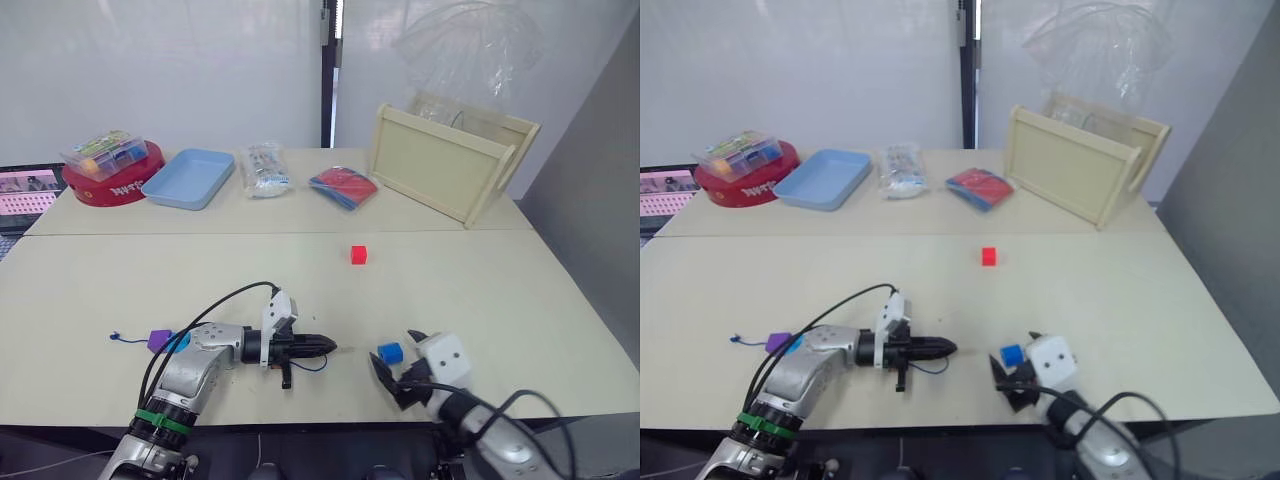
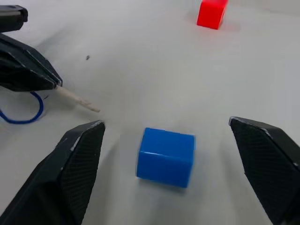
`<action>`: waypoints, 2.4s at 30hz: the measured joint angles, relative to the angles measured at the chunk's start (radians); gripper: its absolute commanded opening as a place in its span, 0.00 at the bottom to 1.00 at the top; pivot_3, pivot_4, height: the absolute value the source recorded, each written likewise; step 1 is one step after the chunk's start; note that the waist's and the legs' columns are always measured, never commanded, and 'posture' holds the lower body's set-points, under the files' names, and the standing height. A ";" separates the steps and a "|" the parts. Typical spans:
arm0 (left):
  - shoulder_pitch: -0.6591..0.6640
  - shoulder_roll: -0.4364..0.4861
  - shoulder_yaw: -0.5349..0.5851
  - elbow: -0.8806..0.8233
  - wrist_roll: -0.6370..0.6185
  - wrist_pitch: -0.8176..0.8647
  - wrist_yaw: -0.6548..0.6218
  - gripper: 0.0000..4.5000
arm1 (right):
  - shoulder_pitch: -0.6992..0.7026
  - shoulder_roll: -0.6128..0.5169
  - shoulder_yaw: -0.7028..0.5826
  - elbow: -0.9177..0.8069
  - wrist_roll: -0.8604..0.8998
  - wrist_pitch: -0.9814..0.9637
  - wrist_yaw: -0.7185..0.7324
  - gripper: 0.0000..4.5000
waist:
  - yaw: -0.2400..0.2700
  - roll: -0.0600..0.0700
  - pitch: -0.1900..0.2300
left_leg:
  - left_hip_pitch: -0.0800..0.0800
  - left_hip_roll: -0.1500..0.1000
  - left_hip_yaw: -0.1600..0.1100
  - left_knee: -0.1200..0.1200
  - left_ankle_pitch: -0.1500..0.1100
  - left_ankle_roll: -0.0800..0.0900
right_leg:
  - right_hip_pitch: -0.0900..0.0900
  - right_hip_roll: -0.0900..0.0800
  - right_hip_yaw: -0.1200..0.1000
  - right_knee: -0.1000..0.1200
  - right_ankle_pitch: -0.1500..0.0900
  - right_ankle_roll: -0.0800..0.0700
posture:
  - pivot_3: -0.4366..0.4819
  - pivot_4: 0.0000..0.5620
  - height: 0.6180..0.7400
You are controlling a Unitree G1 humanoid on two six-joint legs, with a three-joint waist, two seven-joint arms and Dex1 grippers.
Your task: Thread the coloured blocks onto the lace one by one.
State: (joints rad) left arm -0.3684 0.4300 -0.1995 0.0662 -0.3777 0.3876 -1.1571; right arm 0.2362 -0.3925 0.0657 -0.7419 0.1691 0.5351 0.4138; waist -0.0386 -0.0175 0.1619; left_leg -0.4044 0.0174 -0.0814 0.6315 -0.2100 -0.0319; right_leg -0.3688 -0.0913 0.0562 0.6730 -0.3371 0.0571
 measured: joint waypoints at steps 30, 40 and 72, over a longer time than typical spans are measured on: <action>0.037 -0.018 -0.019 -0.052 0.001 -0.006 0.016 0.00 | -0.576 -0.369 0.154 0.779 0.027 -0.397 0.815 0.24 | 0.002 -0.002 0.001 | -0.002 0.000 0.001 0.010 -0.001 0.002 | 0.003 -0.001 0.000 -0.001 0.000 0.001 | 0.48 0.27 1.00; 0.013 -0.089 -0.054 0.030 0.052 -0.087 0.034 0.00 | -0.571 -0.381 0.160 0.725 -0.010 -0.381 0.806 0.24 | 0.003 -0.002 0.001 | -0.002 -0.001 0.001 0.010 -0.001 0.002 | 0.003 -0.001 0.000 -0.001 0.000 0.001 | 0.48 0.27 1.00; 0.003 -0.006 -0.059 -0.019 0.060 -0.051 -0.008 0.00 | -0.513 -0.326 0.185 0.568 0.010 -0.216 0.741 0.99 | 0.017 -0.002 0.001 | -0.002 -0.001 0.001 0.010 -0.001 0.002 | 0.003 -0.001 0.000 -0.001 0.000 0.001 | 0.48 0.27 1.00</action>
State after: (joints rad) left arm -0.3655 0.4241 -0.2589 0.0474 -0.3179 0.3365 -1.1649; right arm -0.2768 -0.7188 0.2511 -0.1743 0.1794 0.3190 1.1547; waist -0.0213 -0.0195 0.1634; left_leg -0.4067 0.0166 -0.0804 0.6417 -0.2113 -0.0298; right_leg -0.3662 -0.0923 0.0565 0.6716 -0.3367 0.0584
